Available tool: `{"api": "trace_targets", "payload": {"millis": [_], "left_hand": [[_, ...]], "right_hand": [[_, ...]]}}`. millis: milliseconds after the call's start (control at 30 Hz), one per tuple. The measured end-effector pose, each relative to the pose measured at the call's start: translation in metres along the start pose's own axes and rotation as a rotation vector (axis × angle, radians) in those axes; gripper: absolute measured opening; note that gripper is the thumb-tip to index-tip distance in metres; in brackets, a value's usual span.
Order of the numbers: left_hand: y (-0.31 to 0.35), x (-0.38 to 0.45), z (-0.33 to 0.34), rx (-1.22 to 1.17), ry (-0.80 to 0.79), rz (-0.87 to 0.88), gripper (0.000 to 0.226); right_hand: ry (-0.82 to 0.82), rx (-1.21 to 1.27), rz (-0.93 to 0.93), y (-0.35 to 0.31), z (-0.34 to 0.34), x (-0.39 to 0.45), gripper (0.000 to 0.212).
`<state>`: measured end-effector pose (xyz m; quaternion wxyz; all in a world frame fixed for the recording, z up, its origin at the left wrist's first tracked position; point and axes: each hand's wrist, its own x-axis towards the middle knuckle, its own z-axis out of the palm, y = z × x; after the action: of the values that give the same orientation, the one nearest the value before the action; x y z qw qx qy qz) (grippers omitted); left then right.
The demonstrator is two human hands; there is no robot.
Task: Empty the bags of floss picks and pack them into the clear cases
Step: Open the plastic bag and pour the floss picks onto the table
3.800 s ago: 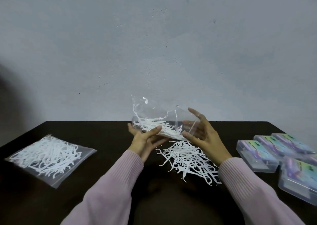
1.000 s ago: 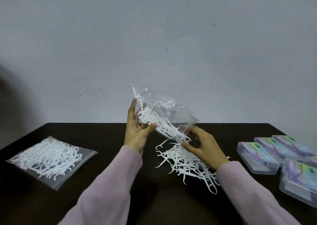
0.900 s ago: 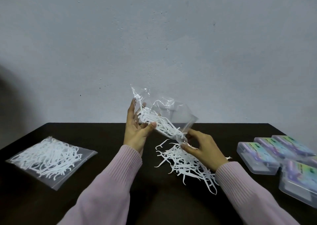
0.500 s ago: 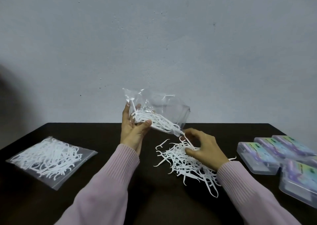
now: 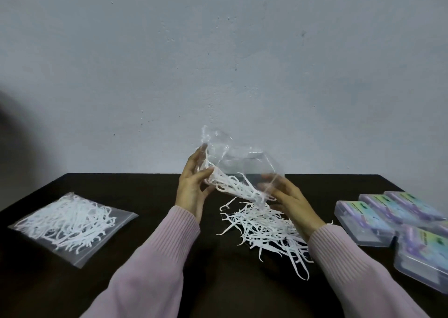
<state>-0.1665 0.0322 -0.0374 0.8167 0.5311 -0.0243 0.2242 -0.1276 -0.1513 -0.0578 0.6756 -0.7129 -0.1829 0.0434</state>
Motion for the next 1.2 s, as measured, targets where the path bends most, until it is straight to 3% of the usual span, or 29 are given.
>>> {"api": "trace_targets", "payload": {"millis": [200, 367, 600, 933, 1200], "left_hand": [[0.004, -0.003, 0.002, 0.079, 0.029, 0.012, 0.04], [0.006, -0.004, 0.002, 0.039, 0.044, -0.022, 0.062], [0.005, -0.006, 0.003, 0.115, 0.022, 0.048, 0.061], [0.007, -0.007, 0.002, 0.106, 0.073, 0.151, 0.052], [0.007, -0.007, 0.003, 0.174, 0.052, 0.189, 0.055]], "right_hand": [[0.041, 0.209, 0.118, 0.002, -0.004, 0.003, 0.035], [-0.012, 0.477, 0.195, -0.001, -0.001, 0.001, 0.031], [-0.073, 0.436, 0.253, -0.006, 0.001, -0.005, 0.013], [-0.192, 0.318, 0.27, -0.014, 0.005, -0.01, 0.044], [-0.185, 0.3, 0.235, -0.014, 0.002, -0.009, 0.029]]}}
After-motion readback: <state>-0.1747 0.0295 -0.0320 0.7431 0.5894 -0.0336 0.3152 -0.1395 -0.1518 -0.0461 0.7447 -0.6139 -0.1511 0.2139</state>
